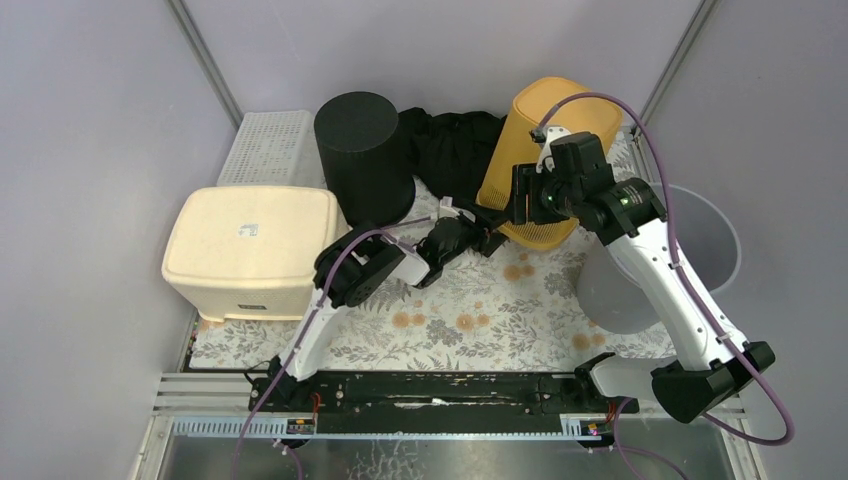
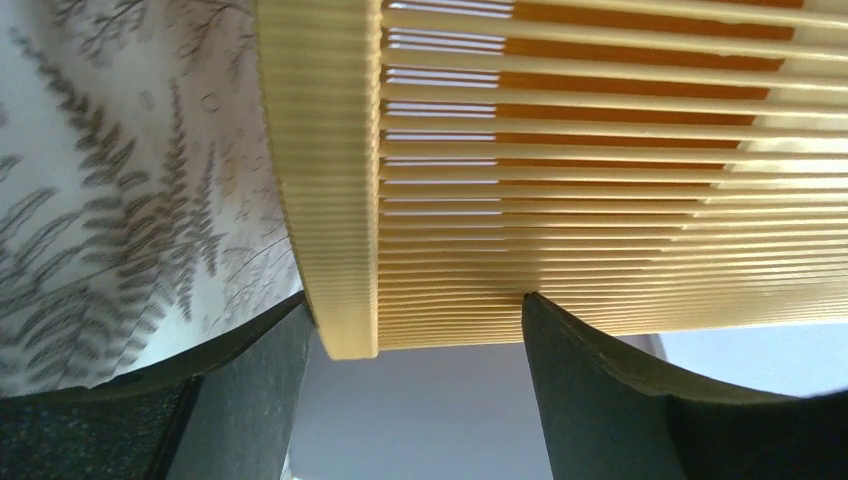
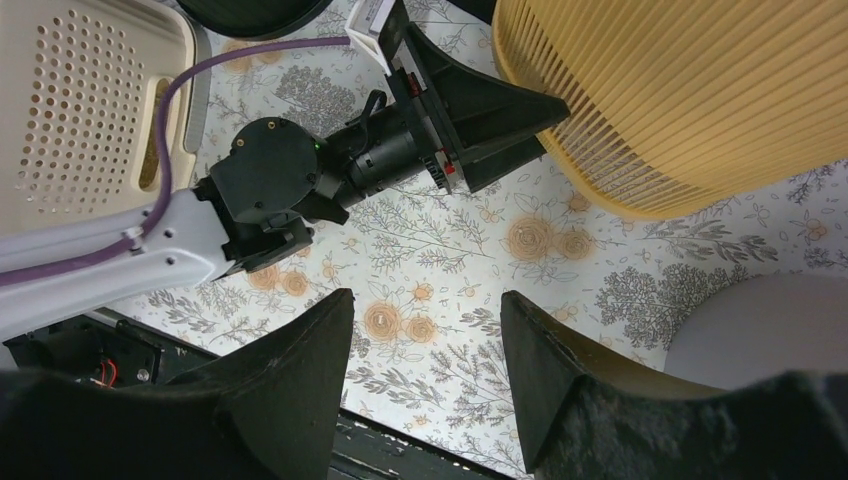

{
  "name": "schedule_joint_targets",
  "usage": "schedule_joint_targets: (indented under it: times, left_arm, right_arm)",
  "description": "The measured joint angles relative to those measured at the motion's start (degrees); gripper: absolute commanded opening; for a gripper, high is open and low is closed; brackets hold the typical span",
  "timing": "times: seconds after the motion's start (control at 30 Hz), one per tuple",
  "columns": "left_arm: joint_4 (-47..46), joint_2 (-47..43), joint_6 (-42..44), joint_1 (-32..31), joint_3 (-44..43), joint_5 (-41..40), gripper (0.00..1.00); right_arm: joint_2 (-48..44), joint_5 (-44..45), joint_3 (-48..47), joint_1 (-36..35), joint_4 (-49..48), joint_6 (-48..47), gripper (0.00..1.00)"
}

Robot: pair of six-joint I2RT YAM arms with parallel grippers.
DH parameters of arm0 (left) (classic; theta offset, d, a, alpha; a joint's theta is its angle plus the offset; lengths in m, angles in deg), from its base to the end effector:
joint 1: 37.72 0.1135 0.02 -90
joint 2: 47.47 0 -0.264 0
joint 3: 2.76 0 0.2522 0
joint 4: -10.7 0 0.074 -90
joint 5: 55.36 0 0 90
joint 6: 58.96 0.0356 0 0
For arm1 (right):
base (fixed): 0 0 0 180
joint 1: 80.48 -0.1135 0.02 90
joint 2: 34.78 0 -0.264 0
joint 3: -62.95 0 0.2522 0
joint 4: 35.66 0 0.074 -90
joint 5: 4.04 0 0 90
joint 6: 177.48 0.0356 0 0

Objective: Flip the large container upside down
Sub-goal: Turn the container upside down at the center of the board.

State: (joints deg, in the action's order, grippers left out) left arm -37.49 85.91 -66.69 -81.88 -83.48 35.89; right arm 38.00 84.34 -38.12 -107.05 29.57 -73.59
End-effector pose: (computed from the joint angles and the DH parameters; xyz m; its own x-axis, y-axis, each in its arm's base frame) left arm 0.3320 -0.3235 0.0963 -0.6981 -0.7030 0.1358 -0.1512 -0.0406 -0.9877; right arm 0.2245 0.1134 0.4193 -0.6340 -0.0488 -0.7718 -0.3246 0.9226 0.2084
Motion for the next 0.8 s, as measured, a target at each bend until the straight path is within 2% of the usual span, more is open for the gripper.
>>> schedule_joint_targets:
  times: [0.2,0.33,0.6,0.8]
  left_arm:
    - [14.43,-5.51,3.34,-0.9,0.28,0.92,0.93]
    - [22.62,-9.51,6.01,-2.05,0.33,0.92,0.96]
    - [33.03,-15.21,10.82,-4.09,2.29,0.59,0.99]
    - [41.48,-22.08,17.77,-5.81,2.97,-1.55,0.99]
  right_arm:
    - [0.28,-0.46,1.92,0.0,-1.14,0.39,0.63]
    - [0.35,-0.96,2.64,0.0,-1.25,0.72,0.63]
    - [0.35,-0.96,3.21,0.0,-2.05,1.01,0.63]
    - [0.35,-0.79,3.23,0.0,-2.1,1.05,0.63]
